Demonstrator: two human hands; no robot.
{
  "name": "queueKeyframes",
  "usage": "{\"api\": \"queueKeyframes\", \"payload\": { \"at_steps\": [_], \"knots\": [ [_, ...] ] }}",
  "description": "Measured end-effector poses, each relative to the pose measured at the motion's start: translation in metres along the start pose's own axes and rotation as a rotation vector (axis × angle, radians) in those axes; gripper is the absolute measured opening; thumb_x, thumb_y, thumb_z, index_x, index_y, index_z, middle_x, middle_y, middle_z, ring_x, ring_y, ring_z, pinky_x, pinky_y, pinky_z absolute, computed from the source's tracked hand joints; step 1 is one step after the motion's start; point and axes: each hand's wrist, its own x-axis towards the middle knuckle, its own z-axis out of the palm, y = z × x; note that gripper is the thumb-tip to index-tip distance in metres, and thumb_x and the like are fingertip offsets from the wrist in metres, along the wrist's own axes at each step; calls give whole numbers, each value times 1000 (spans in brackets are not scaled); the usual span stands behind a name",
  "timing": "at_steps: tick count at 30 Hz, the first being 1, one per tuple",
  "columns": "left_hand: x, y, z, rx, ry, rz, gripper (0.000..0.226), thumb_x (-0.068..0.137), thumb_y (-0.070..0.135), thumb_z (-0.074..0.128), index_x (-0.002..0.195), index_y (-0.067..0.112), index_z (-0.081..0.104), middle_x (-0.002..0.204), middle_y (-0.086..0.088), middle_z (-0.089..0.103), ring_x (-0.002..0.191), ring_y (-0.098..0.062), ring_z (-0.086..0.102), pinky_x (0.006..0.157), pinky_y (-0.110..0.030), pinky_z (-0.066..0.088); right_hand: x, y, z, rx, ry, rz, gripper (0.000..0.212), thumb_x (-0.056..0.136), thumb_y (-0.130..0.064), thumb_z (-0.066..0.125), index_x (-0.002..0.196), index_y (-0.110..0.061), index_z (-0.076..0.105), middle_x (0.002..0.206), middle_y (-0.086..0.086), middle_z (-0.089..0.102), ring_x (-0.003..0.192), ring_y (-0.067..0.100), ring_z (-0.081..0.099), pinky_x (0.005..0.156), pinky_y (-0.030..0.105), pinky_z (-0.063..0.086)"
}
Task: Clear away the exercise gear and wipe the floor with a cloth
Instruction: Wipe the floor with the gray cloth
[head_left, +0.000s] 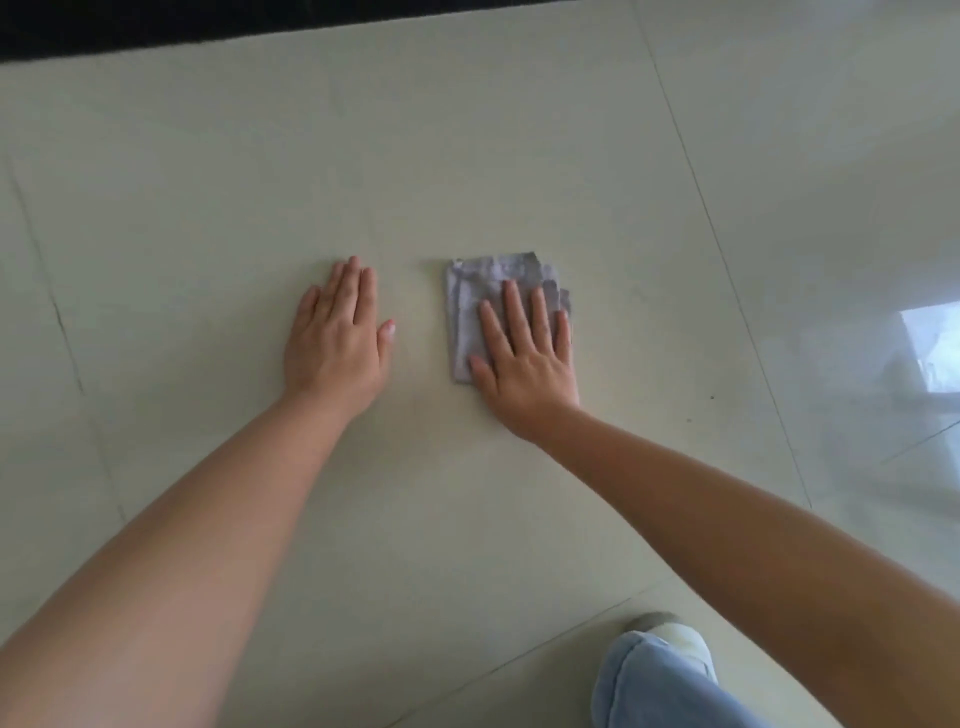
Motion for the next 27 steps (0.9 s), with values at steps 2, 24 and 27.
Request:
{"api": "queueKeyframes", "payload": {
  "at_steps": [2,24,27],
  "knots": [
    [3,-17,-8,10,41,-26,60,85,27,33,124,-16,51,132,-34,50,122,-46,51,98,-55,42,-31,10,10,-72,-16,-237,55,97,-48,14,136,-21,41,145,11,43,137,34,33,113,44,21],
    [6,-89,-19,53,2,-220,59,78,26,37,113,-17,60,122,-32,59,109,-46,61,84,-54,51,79,-50,-23,-195,-35,-554,59,97,-47,2,137,-25,38,145,9,43,139,31,26,111,44,13],
    [6,-89,-20,19,-5,-196,55,74,21,51,113,-17,60,122,-32,59,109,-46,61,84,-55,51,36,49,-21,-272,-152,-573,54,97,-51,4,148,-33,10,159,-2,5,147,17,-7,117,36,-1]
  ]
}}
